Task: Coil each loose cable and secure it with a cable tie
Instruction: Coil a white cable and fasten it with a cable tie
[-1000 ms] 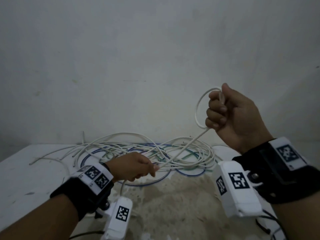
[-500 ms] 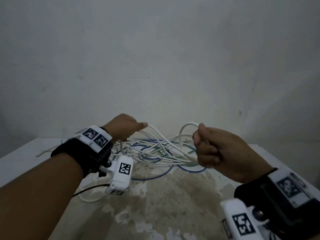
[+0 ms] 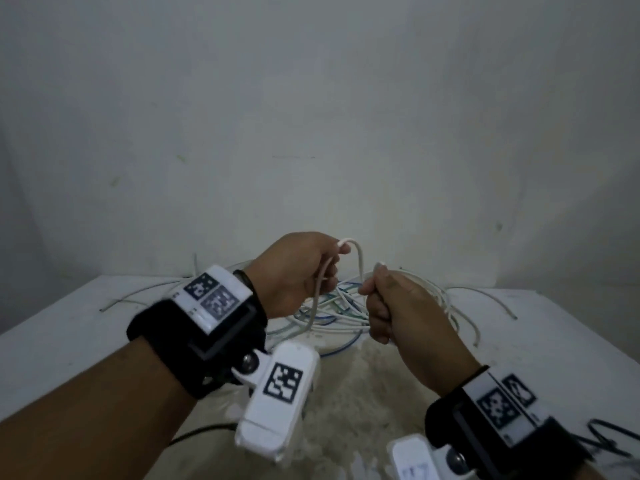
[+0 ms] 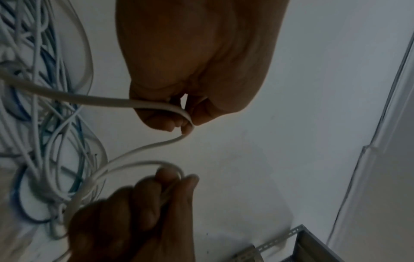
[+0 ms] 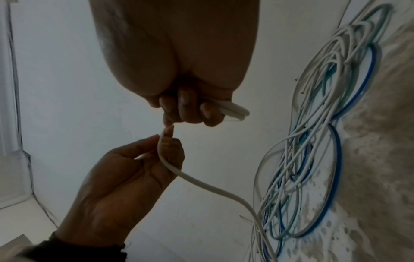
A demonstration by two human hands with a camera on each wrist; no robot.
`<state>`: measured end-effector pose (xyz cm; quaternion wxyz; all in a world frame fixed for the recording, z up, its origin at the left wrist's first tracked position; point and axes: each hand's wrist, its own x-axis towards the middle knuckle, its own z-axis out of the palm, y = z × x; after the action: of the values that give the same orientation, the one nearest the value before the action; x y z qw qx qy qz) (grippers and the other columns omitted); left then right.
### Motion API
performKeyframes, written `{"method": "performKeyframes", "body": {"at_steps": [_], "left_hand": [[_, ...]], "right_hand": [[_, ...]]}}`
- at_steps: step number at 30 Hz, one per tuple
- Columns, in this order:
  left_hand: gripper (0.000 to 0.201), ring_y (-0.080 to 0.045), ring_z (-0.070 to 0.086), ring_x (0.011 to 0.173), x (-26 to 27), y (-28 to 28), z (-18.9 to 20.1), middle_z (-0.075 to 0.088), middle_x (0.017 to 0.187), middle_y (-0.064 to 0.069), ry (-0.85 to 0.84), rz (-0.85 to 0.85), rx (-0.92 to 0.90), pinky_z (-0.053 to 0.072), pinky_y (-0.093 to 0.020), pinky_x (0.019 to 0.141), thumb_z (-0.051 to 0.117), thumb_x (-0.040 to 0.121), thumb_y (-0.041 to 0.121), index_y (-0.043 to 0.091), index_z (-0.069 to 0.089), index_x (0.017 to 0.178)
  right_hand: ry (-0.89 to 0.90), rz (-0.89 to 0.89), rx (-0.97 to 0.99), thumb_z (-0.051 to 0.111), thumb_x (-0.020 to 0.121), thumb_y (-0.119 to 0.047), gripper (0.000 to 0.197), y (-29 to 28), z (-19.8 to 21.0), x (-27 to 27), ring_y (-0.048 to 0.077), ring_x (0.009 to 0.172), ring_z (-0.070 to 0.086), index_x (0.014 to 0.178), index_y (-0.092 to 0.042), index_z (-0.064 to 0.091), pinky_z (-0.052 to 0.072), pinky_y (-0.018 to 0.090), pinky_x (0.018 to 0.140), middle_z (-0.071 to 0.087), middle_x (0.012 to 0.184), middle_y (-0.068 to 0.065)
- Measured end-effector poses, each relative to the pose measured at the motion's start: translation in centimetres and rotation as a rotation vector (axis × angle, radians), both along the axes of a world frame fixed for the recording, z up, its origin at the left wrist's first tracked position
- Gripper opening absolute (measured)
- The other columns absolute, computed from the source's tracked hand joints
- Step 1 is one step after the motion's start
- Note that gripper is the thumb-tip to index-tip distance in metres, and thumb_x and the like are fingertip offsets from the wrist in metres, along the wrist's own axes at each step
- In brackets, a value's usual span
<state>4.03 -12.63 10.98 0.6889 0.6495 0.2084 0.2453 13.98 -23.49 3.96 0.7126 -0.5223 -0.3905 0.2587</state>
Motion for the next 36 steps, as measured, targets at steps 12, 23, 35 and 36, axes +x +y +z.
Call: {"method": "performKeyframes", "body": {"at_steps": [12, 23, 35, 36], "left_hand": [[0.011, -0.033, 0.070, 0.071, -0.4, -4.4, -4.8, 0.070, 0.082, -0.025, -0.063, -0.024, 0.450, 0.058, -0.036, 0.065, 0.065, 0.086, 0.004, -0.005, 0.071, 0.087], [0.010, -0.009, 0.057, 0.076, -0.1, -3.5, -11.5, 0.061, 0.082, 0.004, -0.009, -0.131, 0.792, 0.046, -0.029, 0.076, 0.033, 0.102, 0.026, 0.032, 0.039, 0.109], [0.052, -0.021, 0.063, 0.107, 1.4, -1.5, -5.8, 0.066, 0.116, -0.007, -0.189, -0.085, 0.305, 0.050, -0.042, 0.095, 0.041, 0.091, 0.057, 0.014, 0.061, 0.114], [0.048, -0.026, 0.065, 0.090, 1.4, -1.7, -5.3, 0.067, 0.096, -0.014, -0.224, -0.106, 0.276, 0.055, -0.039, 0.083, 0.041, 0.095, 0.047, 0.004, 0.061, 0.101]], "right_hand": [[0.012, -0.102, -0.085, 0.047, 0.093, -0.046, 0.042, 0.3, -0.3, 0.7, 0.017, 0.044, 0.044, 0.079, -0.007, 0.057, 0.034, 0.026, 0.047, 0.049, 0.059, 0.012], [0.317, -0.025, 0.135, 0.033, 0.101, -0.033, 0.036, -1.4, 2.7, 3.1, 0.015, 0.049, 0.038, 0.073, -0.015, 0.047, 0.031, 0.029, 0.051, 0.043, 0.050, -0.002], [0.386, 0.434, -0.079, 0.039, 0.088, -0.035, 0.033, -2.8, 4.4, 1.1, 0.005, 0.029, 0.023, 0.074, -0.009, 0.055, 0.018, 0.019, 0.036, 0.027, 0.041, -0.007], [0.370, 0.443, -0.090, 0.039, 0.088, -0.035, 0.034, -2.7, 4.3, 0.8, 0.005, 0.030, 0.023, 0.073, -0.008, 0.055, 0.017, 0.019, 0.037, 0.027, 0.042, -0.006]]}}
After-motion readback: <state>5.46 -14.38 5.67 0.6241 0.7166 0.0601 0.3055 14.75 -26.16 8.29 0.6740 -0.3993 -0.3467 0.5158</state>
